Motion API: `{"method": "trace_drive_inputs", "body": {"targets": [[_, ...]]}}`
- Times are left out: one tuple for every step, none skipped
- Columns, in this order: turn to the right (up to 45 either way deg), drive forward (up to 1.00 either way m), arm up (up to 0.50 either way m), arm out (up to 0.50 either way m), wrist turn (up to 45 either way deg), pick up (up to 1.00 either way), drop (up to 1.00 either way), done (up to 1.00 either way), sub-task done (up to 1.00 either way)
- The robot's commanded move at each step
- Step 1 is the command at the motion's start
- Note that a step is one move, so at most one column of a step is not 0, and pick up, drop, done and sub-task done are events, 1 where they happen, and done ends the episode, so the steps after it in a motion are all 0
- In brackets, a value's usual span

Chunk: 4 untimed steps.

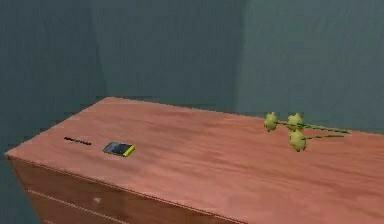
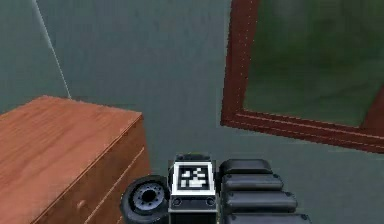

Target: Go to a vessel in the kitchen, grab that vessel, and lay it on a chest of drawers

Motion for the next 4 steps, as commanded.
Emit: {"method": "trace_drive_inputs", "body": {"targets": [[-45.0, 0.00, 0.00, 0.00, 0.0, 0.00, 0.00, 0.00, 0.00], [-45.0, 0.00, 0.00, 0.00, 0.0, 0.00, 0.00, 0.00, 0.00], [-45.0, 0.00, 0.00, 0.00, 0.0, 0.00, 0.00, 0.00, 0.00], [-12.0, 0.00, 0.00, 0.00, 0.0, 0.00, 0.00, 0.00, 0.00]]}}
